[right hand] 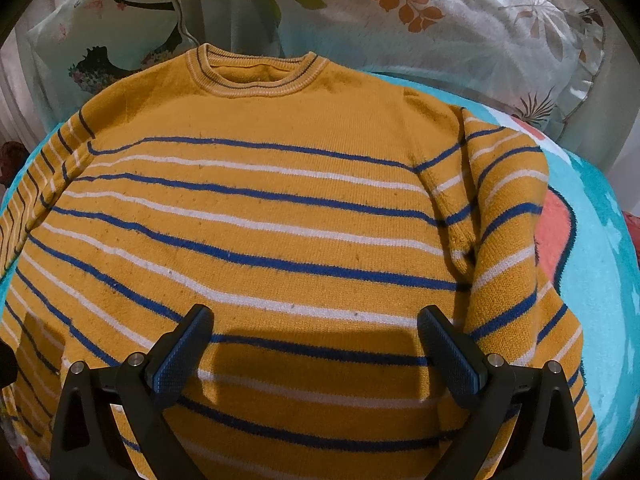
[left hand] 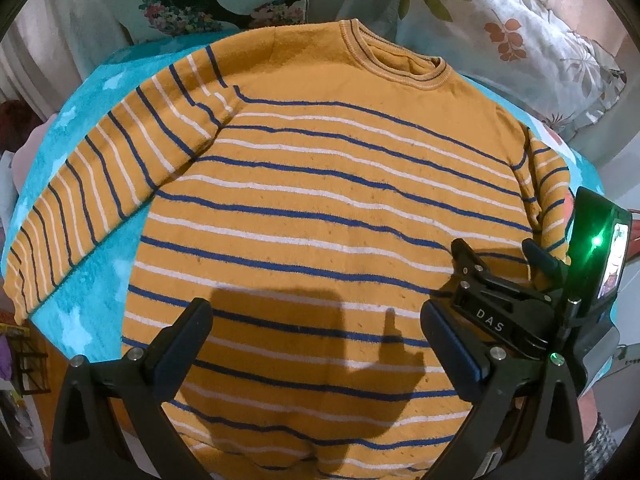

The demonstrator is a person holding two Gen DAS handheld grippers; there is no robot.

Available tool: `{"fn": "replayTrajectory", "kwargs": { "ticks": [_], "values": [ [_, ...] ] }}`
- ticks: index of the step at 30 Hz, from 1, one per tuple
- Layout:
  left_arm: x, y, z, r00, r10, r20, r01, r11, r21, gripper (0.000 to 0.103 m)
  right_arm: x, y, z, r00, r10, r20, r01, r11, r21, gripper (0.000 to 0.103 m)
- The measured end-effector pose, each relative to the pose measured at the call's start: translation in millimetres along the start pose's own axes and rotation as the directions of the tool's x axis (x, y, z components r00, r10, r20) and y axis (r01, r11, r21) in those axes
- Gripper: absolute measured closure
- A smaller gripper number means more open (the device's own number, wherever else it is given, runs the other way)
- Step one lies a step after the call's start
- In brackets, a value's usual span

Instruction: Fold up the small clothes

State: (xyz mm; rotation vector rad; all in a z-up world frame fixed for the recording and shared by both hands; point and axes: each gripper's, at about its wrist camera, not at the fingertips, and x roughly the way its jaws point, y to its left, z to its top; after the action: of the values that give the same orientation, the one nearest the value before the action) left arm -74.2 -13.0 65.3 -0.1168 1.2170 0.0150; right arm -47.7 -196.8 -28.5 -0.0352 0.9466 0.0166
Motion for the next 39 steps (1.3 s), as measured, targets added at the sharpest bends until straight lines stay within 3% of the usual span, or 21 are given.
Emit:
{"fn": "replayTrajectory", "kwargs": {
  "ticks": [39],
  "values": [
    [1.4, -6.2, 3.8, 0.998, 0.045, 0.045, -0.048, 0.997, 0.06, 0.0, -0.7, 2.4, -4.4, 0.999, -0.016, 0.044, 0.016, 1.0, 0.007, 0.0]
  ]
}}
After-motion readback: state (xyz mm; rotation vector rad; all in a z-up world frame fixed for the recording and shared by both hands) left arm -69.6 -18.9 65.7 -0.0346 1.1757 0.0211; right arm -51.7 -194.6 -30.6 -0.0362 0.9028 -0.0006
